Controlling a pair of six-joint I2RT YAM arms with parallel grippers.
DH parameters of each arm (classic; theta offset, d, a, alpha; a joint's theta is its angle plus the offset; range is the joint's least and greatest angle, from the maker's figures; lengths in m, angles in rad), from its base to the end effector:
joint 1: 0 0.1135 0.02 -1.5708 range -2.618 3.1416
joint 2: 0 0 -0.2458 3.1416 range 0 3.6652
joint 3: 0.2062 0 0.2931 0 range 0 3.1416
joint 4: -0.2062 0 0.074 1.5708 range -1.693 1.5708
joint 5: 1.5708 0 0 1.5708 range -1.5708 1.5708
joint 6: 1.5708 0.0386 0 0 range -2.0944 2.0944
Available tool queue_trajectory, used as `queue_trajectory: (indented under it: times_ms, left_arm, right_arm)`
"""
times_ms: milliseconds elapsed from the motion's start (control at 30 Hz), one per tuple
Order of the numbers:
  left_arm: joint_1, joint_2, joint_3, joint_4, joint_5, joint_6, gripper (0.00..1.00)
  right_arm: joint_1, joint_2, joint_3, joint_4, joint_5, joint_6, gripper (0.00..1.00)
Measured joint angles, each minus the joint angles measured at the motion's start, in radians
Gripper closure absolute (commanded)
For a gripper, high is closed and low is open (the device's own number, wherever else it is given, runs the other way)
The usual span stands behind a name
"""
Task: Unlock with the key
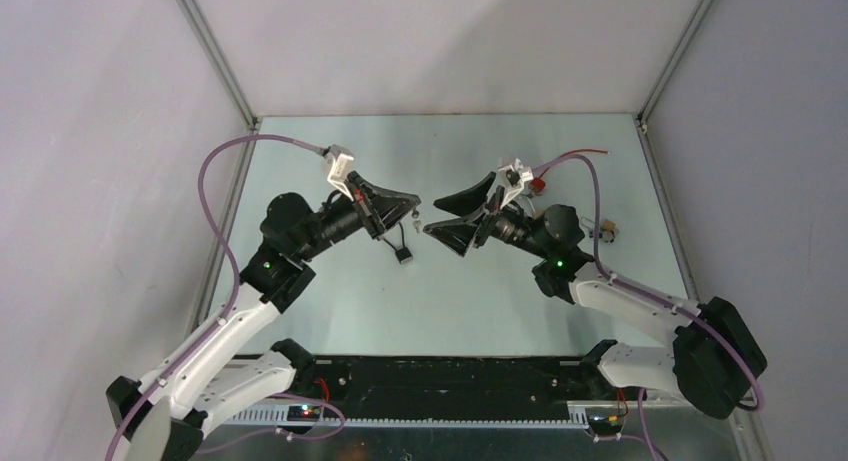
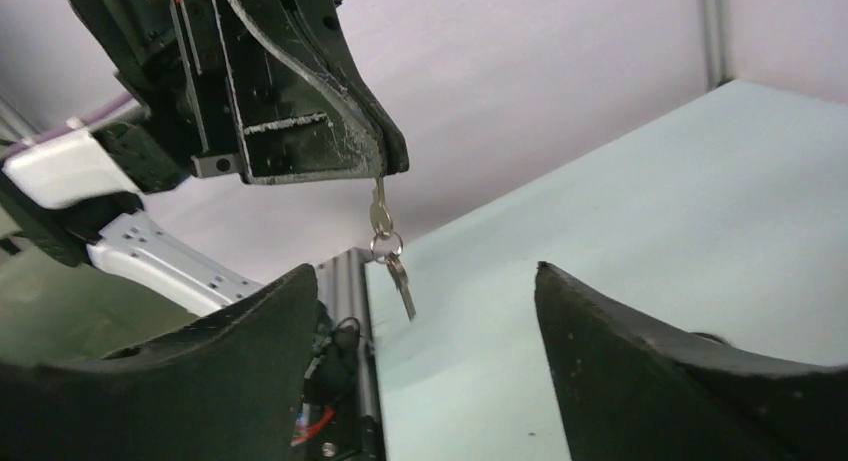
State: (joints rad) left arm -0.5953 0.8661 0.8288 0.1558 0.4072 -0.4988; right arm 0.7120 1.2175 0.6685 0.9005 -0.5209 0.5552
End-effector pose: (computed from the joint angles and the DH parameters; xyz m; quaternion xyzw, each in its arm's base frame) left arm 0.2054 -0.1575 0.3630 0.1824 0.6422 -0.4956 0.5556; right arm 0.2236 0.2183 0.2826 -0.2538 0.5350 0.5879 0.5511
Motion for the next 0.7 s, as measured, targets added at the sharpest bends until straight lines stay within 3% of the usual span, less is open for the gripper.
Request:
queue_trajectory:
  times_ms: [33, 100, 300, 467, 700]
  left_arm:
    - [0.000, -0.002, 0.000, 0.000, -0.009, 0.002, 1.00]
    - [0.000, -0.003, 0.000, 0.000, -0.024, 0.002, 1.00]
    - [0.000, -0.003, 0.000, 0.002, -0.069, -0.008, 1.00]
    - [0.000, -0.005, -0.023, 0.052, -0.094, -0.063, 1.00]
    - [-0.002, -0.003, -0.037, 0.135, -0.090, -0.158, 1.00]
  right_arm:
    - [-0.002, -0.010, 0.000, -0.016, 0.005, -0.012, 0.03]
    - [-0.006, -0.031, 0.000, -0.051, 0.008, -0.047, 0.01]
    - [-0.050, -0.047, 0.000, -0.075, -0.035, -0.060, 0.01]
    - [-0.066, -0.037, -0.001, 0.029, -0.068, 0.007, 0.01]
    - [-0.066, 0.033, 0.010, 0.148, -0.082, 0.127, 0.14]
